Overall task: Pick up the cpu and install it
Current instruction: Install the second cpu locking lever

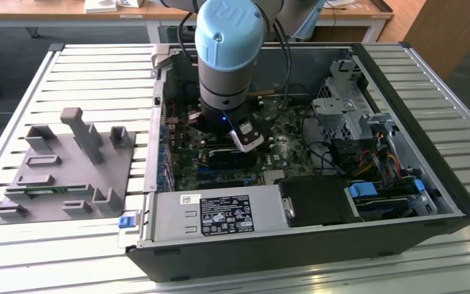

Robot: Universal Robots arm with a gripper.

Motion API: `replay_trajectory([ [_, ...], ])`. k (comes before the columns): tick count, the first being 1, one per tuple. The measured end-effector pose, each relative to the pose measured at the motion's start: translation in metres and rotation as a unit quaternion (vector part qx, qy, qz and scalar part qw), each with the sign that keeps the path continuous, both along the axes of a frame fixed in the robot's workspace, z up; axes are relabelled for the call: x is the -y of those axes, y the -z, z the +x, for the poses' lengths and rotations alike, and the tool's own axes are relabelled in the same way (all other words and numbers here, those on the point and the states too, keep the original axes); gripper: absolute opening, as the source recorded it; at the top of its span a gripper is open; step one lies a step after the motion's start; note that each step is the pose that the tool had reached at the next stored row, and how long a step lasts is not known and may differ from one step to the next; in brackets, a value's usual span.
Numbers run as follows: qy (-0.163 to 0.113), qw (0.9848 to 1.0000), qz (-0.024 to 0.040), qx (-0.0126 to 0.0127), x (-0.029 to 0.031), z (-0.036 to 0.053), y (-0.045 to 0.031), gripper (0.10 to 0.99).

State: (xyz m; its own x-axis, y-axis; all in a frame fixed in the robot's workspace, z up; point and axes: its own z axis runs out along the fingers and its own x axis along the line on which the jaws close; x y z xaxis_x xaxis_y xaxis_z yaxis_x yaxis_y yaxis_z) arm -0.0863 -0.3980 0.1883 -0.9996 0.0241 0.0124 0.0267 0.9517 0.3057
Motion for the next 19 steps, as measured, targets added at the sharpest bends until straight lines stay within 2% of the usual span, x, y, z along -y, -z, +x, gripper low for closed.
replay_trajectory([
  [3, 0.0, 1.0, 0.0, 0.0, -0.0002, -0.0007, -0.0002, 0.106],
  [5, 0.0, 1.0, 0.0002, 0.0001, -0.0002, -0.0008, -0.003, 0.106],
  [19, 0.0, 1.0, 0.0001, 0.0, -0.0002, -0.0008, -0.0375, 0.106],
])
